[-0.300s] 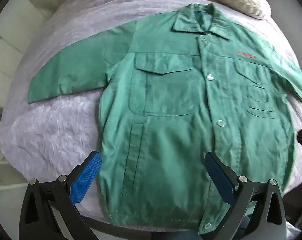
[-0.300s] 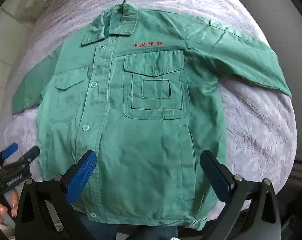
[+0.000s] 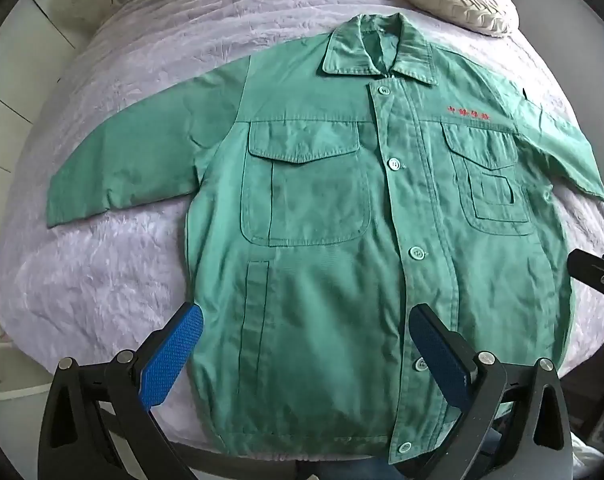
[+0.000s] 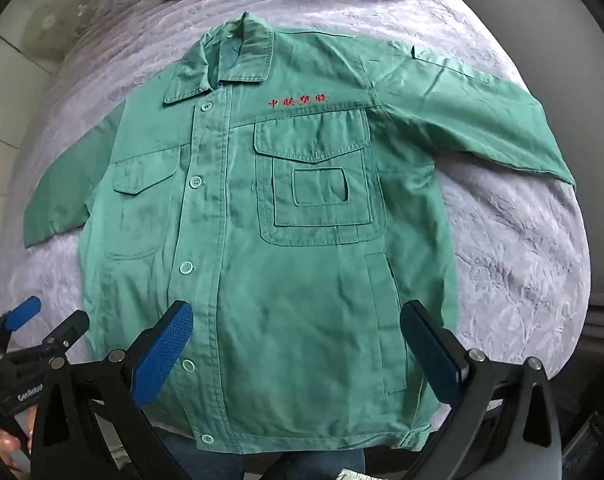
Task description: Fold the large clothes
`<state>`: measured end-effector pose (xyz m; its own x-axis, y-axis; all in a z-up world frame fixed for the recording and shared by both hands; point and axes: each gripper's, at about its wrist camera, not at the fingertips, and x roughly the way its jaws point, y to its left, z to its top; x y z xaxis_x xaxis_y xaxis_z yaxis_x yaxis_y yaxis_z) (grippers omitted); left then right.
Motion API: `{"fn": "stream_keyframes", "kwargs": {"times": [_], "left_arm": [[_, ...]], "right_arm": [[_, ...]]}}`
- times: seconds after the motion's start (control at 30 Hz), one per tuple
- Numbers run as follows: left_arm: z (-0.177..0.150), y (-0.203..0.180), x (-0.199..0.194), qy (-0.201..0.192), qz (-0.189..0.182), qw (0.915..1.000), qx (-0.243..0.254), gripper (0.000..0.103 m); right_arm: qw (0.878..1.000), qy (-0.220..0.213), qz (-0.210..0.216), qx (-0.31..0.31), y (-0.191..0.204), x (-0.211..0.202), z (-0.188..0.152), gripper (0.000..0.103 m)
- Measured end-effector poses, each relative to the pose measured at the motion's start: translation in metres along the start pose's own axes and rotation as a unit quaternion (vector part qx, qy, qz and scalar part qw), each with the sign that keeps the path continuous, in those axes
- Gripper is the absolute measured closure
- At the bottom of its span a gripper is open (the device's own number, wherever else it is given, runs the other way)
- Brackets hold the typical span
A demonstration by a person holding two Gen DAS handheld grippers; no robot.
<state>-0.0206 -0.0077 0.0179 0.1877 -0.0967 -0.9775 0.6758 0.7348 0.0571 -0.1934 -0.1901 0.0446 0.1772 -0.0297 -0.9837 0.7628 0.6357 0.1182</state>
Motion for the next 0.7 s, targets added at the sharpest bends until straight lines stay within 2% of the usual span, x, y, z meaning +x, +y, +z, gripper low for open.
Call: {"fn": "stream_keyframes", "kwargs": {"times": [0.1,0.17,0.7], "left_arm": [[-0.006,0.0,-0.002,0.002,0.0,0.9999,-0.015,0.0],[0.016,0.015,0.006,0.013,-0.008,0.9999,0.005,0.0],[0.018,0.017,0.004,0.024,-0.021,0.9995,-0.002,0.0]], "right_arm": [[1.0,-0.001,-0.001,-0.003,0.008,0.001,-0.001,0.0],[1.0,0.001,-0.005,-0.009,0.011,0.002,0.001,0.0],[1.0,0.003,-0.01,-0.019,0.024,0.002,0.003,0.0]]}}
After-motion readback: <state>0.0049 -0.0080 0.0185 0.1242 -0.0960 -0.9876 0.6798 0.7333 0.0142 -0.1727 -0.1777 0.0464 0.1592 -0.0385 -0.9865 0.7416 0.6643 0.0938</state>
